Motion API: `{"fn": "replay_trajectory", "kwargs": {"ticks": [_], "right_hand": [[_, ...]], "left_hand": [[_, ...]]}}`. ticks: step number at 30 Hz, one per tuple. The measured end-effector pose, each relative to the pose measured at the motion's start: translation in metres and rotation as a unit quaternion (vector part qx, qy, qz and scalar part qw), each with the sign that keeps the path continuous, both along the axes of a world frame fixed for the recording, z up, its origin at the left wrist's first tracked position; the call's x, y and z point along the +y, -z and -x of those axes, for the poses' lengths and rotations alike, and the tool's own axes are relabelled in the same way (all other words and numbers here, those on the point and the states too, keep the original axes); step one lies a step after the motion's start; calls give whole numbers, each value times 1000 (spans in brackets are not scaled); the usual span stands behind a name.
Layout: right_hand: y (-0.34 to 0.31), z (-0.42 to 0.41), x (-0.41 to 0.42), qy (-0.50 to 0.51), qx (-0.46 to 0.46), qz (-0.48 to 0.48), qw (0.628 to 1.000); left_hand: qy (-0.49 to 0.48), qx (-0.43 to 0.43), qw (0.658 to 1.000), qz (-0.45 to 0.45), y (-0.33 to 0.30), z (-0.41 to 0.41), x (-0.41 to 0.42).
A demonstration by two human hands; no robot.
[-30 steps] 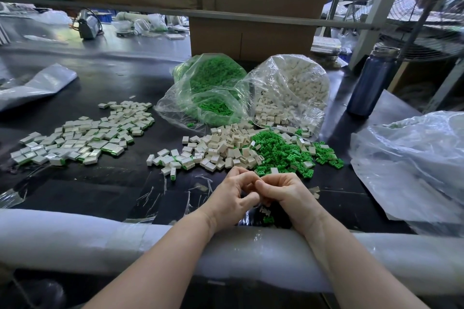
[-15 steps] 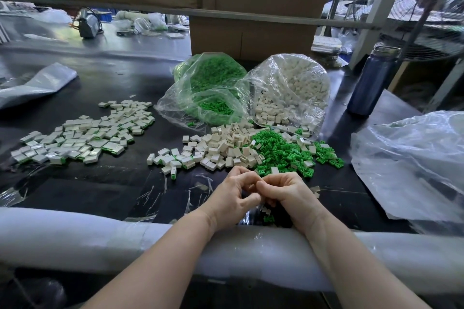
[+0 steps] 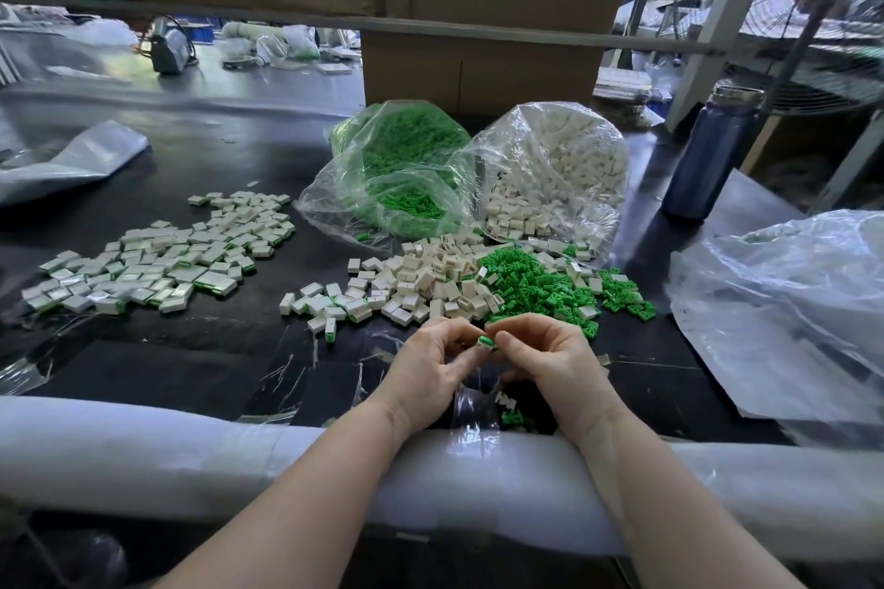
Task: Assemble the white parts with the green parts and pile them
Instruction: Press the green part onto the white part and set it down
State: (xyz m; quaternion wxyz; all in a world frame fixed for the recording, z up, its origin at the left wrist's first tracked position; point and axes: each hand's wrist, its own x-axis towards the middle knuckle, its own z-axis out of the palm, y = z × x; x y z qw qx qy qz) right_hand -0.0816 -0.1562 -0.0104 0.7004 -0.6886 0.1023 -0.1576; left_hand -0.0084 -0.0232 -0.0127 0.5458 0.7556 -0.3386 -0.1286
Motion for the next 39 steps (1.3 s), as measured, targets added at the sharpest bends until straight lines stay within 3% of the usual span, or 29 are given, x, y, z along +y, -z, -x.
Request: {"fn": "replay_trajectory", "kwargs": {"ticks": [11,17,21,30,39], "right_hand": [[3,-3,0,24,26,183,983],[2,-3,0,51,14,153,987],[2,-2,-3,115,16,110,987],[6,-3,-9,188,40,137,972],[9,-5,-14,255,66,170,950]], "left_hand": [[-4,-45,998,-35,4,0,1],[-35,-51,998,-31,4,0,1],[-112,-47,993,-4,4,-2,3],[-276,-59,958,51,2,-10,6],[-368,13,930,-19,7,-18,8]]}}
